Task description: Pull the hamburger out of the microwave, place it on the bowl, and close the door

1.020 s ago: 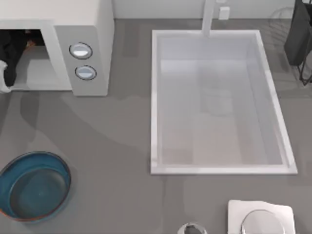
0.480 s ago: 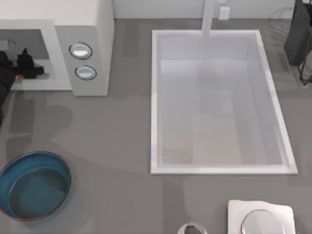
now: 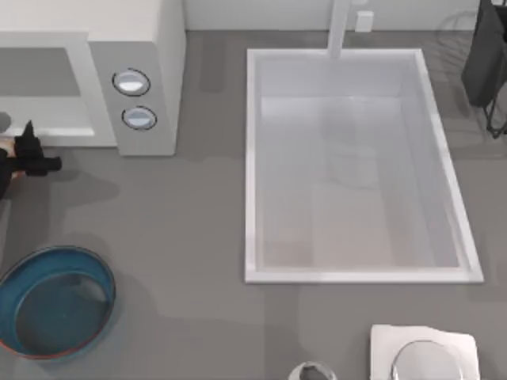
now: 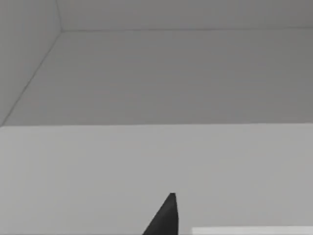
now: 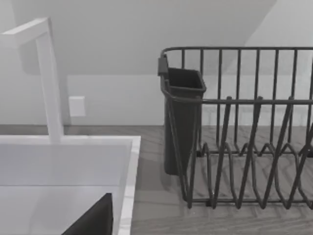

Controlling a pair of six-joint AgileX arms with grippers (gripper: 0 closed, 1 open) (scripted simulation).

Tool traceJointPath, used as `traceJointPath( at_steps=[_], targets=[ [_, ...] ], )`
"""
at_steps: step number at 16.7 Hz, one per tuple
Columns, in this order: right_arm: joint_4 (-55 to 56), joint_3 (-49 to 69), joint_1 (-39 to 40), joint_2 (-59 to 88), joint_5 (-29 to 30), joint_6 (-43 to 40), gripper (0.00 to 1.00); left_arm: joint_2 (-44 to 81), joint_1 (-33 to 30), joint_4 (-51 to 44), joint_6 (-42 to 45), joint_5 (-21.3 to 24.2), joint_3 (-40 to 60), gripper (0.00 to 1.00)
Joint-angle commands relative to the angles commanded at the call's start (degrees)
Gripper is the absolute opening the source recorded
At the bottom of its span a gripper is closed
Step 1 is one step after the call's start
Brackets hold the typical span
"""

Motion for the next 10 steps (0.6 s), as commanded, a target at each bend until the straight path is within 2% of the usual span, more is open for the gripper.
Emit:
traceJointPath(
  at_steps=[6,10],
  targets=[
    [0.0,0.0,0.0,0.0,0.0,0.0,1.0,-0.87,-0.32,-0.99,0.09,-0.1,0.27,0.0],
    [0.0,0.0,0.0,0.0,0.0,0.0,1.0,-8.87,-0.32,-8.98,0.12,-0.21,0.27,0.0]
  ],
)
